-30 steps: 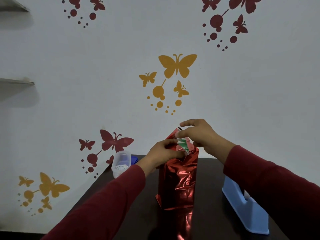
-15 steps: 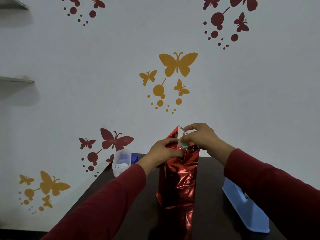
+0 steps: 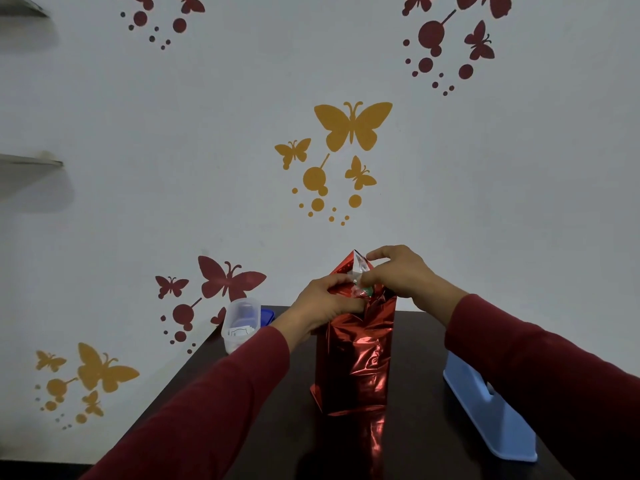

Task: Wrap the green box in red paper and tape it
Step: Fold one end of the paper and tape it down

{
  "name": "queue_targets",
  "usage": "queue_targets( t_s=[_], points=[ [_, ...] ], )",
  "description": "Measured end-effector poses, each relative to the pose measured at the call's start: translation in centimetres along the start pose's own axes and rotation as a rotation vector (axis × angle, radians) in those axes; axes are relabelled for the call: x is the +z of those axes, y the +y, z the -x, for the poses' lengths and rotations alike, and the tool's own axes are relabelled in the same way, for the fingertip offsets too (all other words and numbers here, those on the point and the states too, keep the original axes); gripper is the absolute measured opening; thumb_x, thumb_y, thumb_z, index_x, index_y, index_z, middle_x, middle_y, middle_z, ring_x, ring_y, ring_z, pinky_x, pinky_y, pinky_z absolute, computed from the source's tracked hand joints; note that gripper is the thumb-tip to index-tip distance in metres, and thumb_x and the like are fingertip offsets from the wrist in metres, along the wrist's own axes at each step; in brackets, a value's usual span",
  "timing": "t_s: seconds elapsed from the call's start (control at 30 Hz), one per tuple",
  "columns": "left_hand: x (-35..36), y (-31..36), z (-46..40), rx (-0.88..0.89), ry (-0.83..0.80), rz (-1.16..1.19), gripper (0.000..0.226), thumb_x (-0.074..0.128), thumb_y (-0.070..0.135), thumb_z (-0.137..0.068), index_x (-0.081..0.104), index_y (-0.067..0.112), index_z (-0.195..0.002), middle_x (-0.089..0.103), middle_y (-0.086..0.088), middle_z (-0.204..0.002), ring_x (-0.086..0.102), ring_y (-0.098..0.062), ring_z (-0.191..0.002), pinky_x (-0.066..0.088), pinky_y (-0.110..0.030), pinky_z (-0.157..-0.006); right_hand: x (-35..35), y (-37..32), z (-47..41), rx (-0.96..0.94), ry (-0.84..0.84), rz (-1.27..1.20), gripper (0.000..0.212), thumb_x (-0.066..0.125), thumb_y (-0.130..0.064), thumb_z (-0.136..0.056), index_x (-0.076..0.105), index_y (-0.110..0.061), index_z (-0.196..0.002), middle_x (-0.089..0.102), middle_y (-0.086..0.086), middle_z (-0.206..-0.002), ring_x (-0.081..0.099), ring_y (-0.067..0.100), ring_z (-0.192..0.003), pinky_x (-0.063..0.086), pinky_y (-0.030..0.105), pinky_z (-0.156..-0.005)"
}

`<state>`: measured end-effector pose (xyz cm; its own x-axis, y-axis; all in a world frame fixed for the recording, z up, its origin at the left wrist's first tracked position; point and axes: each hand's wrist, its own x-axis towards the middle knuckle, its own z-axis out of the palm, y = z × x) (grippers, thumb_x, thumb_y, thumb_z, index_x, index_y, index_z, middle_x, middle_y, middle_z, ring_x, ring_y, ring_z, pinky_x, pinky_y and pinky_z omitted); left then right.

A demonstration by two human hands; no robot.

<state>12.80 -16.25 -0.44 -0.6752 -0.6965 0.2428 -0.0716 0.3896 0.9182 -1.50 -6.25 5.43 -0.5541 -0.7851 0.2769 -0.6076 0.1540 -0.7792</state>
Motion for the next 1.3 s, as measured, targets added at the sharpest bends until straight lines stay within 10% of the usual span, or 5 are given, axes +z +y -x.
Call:
queue_targets(
  t_s=[0.13, 0.37, 0.6, 0.77, 1.3],
  points=[
    [-0.1, 0.1, 0.2, 0.002, -0.014, 0.028, 0.061, 0.089, 0.014, -0.070, 0.071, 0.033, -0.125, 0.075, 0.001, -0.113, 0.074, -0.018, -0.102, 0.059, -0.036, -0.097, 0.3, 0.6, -0.2, 0.014, -0.008, 0.022, 0.065, 0.089, -0.016, -0.070, 0.066, -0.022, -0.131, 0.063, 0.004, -0.118, 0.062, 0.011, -0.086, 0.051, 0.024, -0.061],
    [-0.1, 0.0, 0.0, 0.012, -0.012, 0.002, 0.060, 0.089, 0.017, -0.070, 0.070, 0.033, -0.124, 0.074, 0.001, -0.115, 0.072, -0.017, -0.105, 0.057, -0.036, -0.100, 0.4, 0.8, -0.3, 0.049, 0.007, -0.016, 0.081, 0.092, -0.011, -0.067, 0.058, -0.022, -0.140, 0.068, 0.012, -0.118, 0.058, 0.012, -0.071, 0.039, 0.015, -0.038],
    [-0.1, -0.1, -0.1, 0.003, -0.018, -0.014, 0.065, 0.088, 0.017, -0.071, 0.066, 0.030, -0.131, 0.072, 0.004, -0.115, 0.070, -0.014, -0.105, 0.056, -0.034, -0.100, 0.2, 0.5, -0.6, 0.030, 0.029, 0.001, 0.109, 0.095, -0.012, -0.063, 0.039, -0.029, -0.154, 0.063, 0.002, -0.128, 0.060, 0.025, -0.121, 0.054, 0.042, -0.101],
    [-0.1, -0.2, -0.1, 0.011, -0.018, -0.012, 0.067, 0.088, 0.016, -0.069, 0.067, 0.030, -0.131, 0.073, 0.002, -0.114, 0.071, -0.015, -0.103, 0.057, -0.037, -0.100, 1.8, 1.0, -1.0, 0.187, -0.038, -0.241, 0.101, 0.080, -0.010, -0.066, 0.036, -0.034, -0.154, 0.057, 0.011, -0.138, 0.061, 0.031, -0.121, 0.056, 0.036, -0.074],
    [-0.6, -0.2, 0.1, 0.024, -0.074, 0.004, 0.060, 0.086, 0.012, -0.076, 0.067, 0.032, -0.130, 0.076, 0.003, -0.112, 0.073, -0.010, -0.098, 0.054, -0.015, -0.073, 3.1, 1.5, -1.4, 0.193, -0.012, -0.334, 0.086, 0.074, -0.012, -0.077, 0.039, -0.024, -0.154, 0.058, 0.011, -0.133, 0.064, 0.027, -0.105, 0.057, 0.033, -0.070]
  ],
)
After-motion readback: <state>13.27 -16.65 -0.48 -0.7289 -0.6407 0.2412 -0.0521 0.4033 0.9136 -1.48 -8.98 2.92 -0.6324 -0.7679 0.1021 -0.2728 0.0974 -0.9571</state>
